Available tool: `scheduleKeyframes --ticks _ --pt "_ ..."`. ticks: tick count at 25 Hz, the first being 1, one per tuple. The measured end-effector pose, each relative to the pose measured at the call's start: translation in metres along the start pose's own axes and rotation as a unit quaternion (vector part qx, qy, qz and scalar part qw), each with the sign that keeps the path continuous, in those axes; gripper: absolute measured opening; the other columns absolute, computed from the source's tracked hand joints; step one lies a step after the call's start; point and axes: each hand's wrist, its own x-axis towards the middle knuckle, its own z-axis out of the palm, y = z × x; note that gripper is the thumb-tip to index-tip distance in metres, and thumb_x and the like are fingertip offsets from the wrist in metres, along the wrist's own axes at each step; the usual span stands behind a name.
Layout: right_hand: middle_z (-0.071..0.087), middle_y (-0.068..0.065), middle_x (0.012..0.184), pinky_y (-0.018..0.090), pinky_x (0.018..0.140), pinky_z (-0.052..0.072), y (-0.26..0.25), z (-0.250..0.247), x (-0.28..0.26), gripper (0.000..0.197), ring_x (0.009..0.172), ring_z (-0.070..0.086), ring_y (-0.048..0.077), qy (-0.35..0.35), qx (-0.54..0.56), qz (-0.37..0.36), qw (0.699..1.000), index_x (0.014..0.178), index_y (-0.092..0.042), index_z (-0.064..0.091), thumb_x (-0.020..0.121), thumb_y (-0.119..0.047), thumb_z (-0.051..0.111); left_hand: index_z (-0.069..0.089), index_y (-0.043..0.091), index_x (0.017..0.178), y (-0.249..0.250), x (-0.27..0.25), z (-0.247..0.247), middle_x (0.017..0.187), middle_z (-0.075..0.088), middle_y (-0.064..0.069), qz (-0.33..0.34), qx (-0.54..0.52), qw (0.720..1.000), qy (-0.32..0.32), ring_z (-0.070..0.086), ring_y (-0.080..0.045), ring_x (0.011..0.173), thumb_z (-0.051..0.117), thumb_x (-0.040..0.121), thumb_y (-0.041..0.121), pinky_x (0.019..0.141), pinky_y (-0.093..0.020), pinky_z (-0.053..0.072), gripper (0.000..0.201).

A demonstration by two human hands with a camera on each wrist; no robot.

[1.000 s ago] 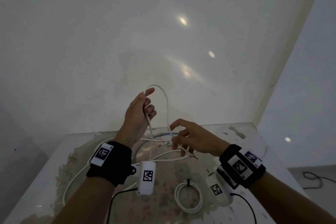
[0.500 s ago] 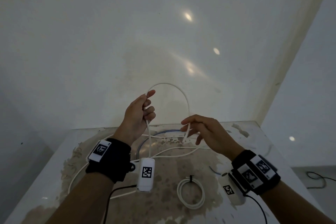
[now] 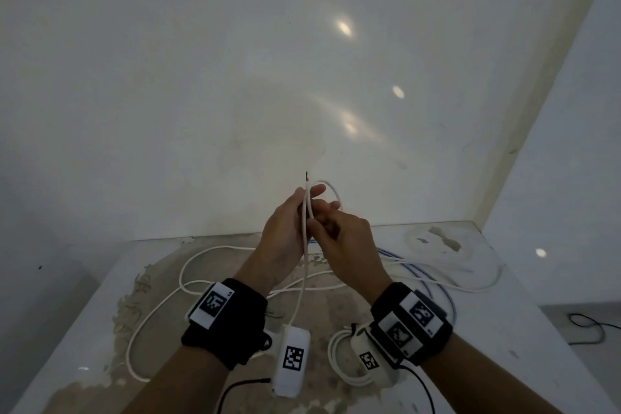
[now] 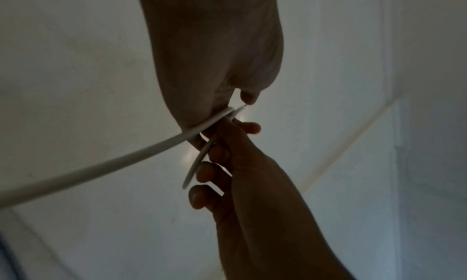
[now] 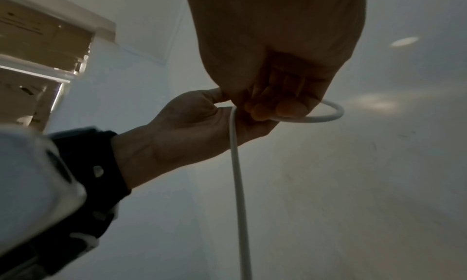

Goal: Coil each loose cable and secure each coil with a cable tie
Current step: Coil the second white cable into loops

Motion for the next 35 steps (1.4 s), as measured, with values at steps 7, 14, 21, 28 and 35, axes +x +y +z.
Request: scheduleKeyframes --ticks 7,14,21,28,35 --pt "0.052 -0.004 0.063 0.017 0.053 0.039 -0.007 0.013 -0.034 0.023 0.055 0.047 0.006 0.074 0.139 0.116 0.981 0.095 -0.024 0.048 0.091 -0.025 0.071 0.05 0.014 0.085 0.01 0.004 0.002 0.054 0.03 0.004 0.038 -0.037 0.997 0.06 0.051 -0.013 0.052 0.033 0.104 0.019 0.064 -0.025 0.049 0.026" --pt "0.06 0.006 0.077 0.033 0.074 0.051 -0.008 0.02 -0.05 0.021 0.071 0.06 0.018 -0.342 0.314 0.219 0.858 0.097 -0.01 0.061 0.104 -0.025 0.047 0.049 0.017 0.082 0.042 0.008 -0.014 0.052 0.024 0.008 -0.014 -0.062 0.998 -0.012 0.02 -0.002 0.036 0.035 0.103 0.026 0.033 -0.015 0.017 0.027" --pt "0.055 0.006 0.065 0.036 0.071 0.043 0.031 -0.03 -0.036 0.027 0.065 0.053 0.022 -0.352 0.229 0.223 0.88 0.078 -0.015 0.069 0.101 -0.022 0.056 0.042 0.021 0.075 0.141 -0.005 -0.08 0.048 0.023 0.011 -0.017 0.186 0.979 0.079 0.016 -0.001 0.035 0.031 0.104 0.024 0.032 -0.015 0.012 0.031" --pt "0.042 -0.004 0.057 0.021 0.045 0.03 0.006 -0.044 0.031 0.021 0.045 0.033 0.009 -0.198 0.081 0.234 0.949 0.091 -0.006 0.07 0.099 -0.023 0.059 0.045 0.019 0.076 0.153 -0.029 -0.098 0.054 0.021 0.009 -0.095 0.251 0.963 0.03 0.013 -0.002 0.039 0.033 0.103 0.026 0.035 -0.017 0.008 0.031" --pt "0.055 0.002 0.074 0.021 0.041 0.038 -0.049 -0.035 0.054 0.026 0.052 0.045 0.011 -0.062 0.459 0.387 0.797 0.11 0.003 0.066 0.1 -0.009 0.046 0.047 0.018 0.081 0.076 -0.014 -0.069 0.053 0.027 0.009 -0.088 0.164 0.982 0.042 0.018 -0.004 0.039 0.033 0.104 0.025 0.04 -0.02 0.01 0.027"
